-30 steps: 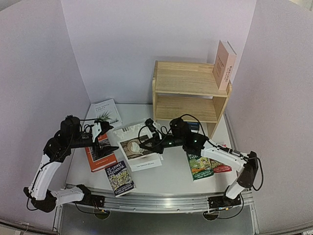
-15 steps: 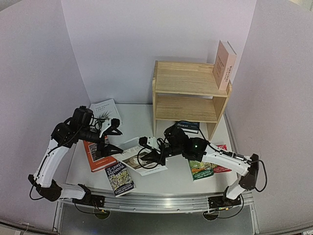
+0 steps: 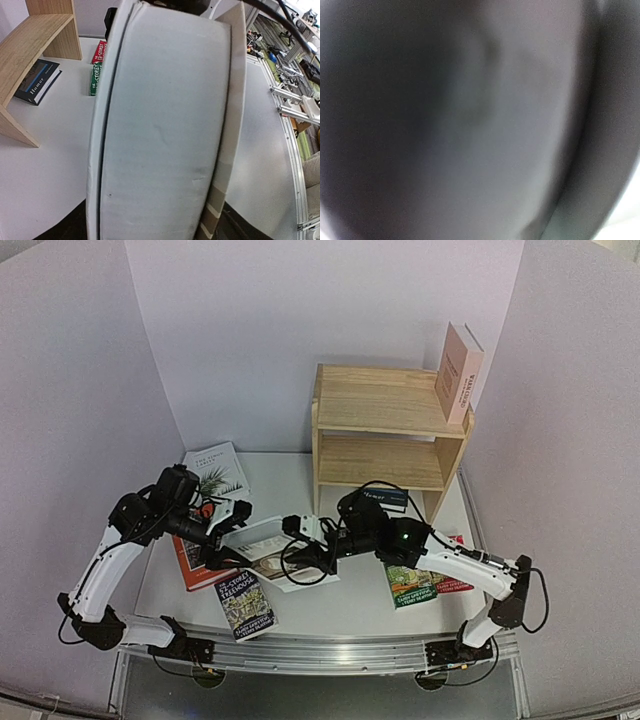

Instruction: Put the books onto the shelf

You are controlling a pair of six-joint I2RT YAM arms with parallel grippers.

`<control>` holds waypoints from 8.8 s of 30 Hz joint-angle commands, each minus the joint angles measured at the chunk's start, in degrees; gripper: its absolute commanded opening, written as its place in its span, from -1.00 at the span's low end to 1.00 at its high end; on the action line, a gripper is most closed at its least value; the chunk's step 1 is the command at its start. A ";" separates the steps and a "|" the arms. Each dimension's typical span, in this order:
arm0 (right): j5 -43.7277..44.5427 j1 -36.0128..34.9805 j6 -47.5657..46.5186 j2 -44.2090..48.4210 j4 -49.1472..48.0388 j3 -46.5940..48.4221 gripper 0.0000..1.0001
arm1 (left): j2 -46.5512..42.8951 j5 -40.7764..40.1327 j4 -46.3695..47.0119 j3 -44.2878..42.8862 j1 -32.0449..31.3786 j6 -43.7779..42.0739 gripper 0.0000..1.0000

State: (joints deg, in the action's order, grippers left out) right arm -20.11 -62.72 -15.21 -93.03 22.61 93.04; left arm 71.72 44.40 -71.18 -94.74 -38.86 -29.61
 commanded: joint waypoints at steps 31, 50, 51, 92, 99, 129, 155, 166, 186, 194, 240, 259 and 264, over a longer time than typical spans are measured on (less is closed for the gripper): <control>54.03 -4.70 1.80 1.63 -13.64 0.29 0.97 | -1.63 -17.42 19.51 8.83 18.15 61.29 -0.85; 76.38 -15.42 -49.56 -46.61 -67.78 30.20 0.97 | 1.09 -13.61 15.13 10.92 25.92 83.65 -0.85; 77.37 -15.42 -52.74 -48.37 -70.37 31.95 0.97 | 1.27 -13.42 15.26 11.26 25.88 83.80 -0.85; 82.55 -12.04 -26.00 -33.42 -39.40 25.44 -0.82 | 2.68 -17.26 20.49 -7.92 32.22 53.13 0.99; 56.37 -10.67 7.29 -13.09 -14.57 15.40 -0.81 | -4.95 -20.78 36.77 -9.06 33.85 43.75 0.99; 64.76 23.17 -4.26 1.52 -29.43 20.53 -0.84 | -22.18 -16.06 35.79 17.64 33.86 36.77 0.99; 61.17 33.21 3.93 -3.75 -34.26 15.83 -0.14 | -23.05 -17.07 34.79 18.62 33.86 37.28 0.99; 60.57 33.26 2.85 0.36 -33.96 11.40 0.22 | -22.59 -16.72 34.59 18.97 33.88 37.47 0.99; 59.52 31.12 5.71 6.98 -28.16 6.62 0.39 | -21.00 -15.33 35.71 18.76 33.85 38.96 0.99; 62.42 30.41 5.51 7.26 -28.21 6.40 -0.20 | -20.93 -15.08 35.76 18.85 33.87 39.08 0.99; 53.27 36.55 14.34 14.27 -27.51 -1.42 0.49 | -22.06 -13.96 35.85 20.11 33.91 40.05 0.99; 35.49 36.57 32.71 18.20 2.00 7.16 -0.68 | -23.95 -14.26 38.01 23.47 33.86 42.35 0.99; 39.02 36.58 34.47 14.01 1.95 11.68 -1.00 | -24.56 -14.73 37.86 23.66 33.90 41.93 0.99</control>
State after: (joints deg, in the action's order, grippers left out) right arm 17.57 -26.28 16.12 -75.86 21.39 101.50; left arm 47.78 29.85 -35.60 -71.42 -4.93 12.03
